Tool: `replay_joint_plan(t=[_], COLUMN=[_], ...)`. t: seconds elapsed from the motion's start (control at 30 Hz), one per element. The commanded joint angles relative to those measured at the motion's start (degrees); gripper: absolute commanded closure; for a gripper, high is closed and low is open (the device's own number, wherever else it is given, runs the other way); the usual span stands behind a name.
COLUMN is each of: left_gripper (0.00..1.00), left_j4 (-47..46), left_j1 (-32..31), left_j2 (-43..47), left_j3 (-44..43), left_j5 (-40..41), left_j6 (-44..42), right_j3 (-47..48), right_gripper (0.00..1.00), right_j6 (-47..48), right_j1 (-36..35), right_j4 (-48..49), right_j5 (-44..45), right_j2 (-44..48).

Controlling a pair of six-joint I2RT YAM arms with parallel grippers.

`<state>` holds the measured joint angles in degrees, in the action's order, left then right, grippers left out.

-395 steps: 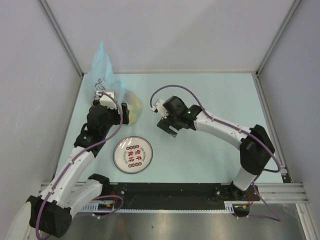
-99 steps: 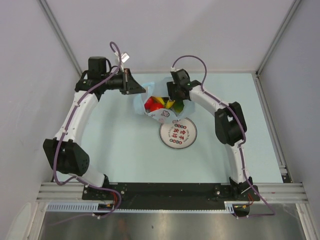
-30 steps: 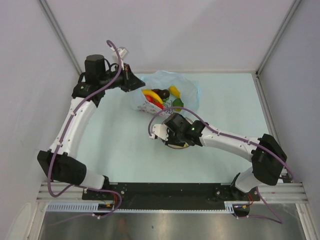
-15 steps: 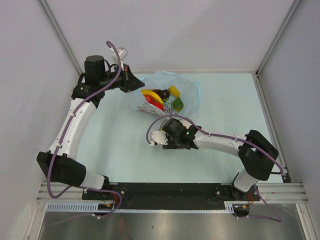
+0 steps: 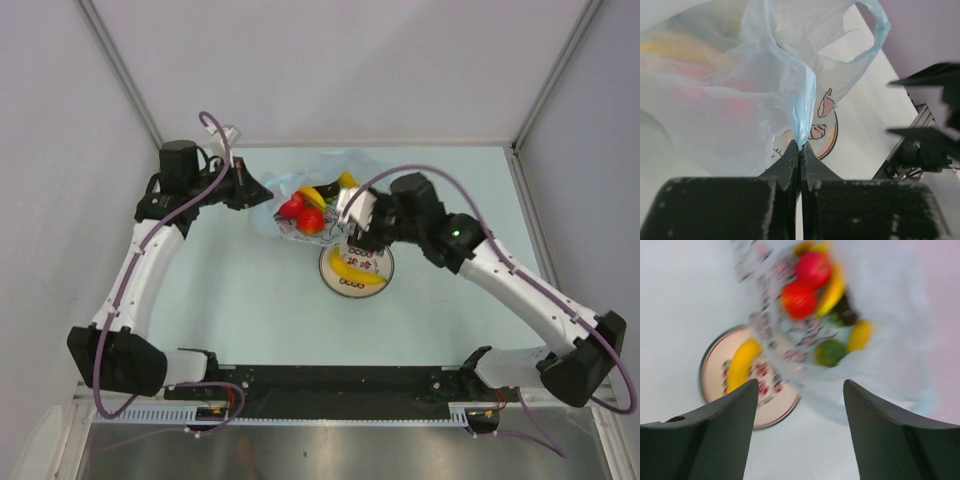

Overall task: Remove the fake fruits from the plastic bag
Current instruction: Take out the fake fruit from the plastic bag.

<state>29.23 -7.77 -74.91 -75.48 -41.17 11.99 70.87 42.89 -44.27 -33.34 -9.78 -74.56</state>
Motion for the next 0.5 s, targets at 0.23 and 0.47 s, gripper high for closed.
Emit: replay_joint_plan(t=[0.23, 0.47], left_gripper=[0.99, 1.00], left_j4=[1.5, -1.3], left_j1=[2.0, 1.8], left_j2=[6.8, 11.6], left_j3=[7.0, 10.5], left_j5=[-4.5, -1.1], left_j6=[-1.3, 0.8], right_j3=[12.3, 26.4], right_gripper=[0.60, 0.71], right_j6=[-15.1, -26.2], right_j1=[3.8, 5.0], right_j4=[16.5, 16.6], right_j5=[-8.2, 8.3], right_j2=[-20.3, -39.6])
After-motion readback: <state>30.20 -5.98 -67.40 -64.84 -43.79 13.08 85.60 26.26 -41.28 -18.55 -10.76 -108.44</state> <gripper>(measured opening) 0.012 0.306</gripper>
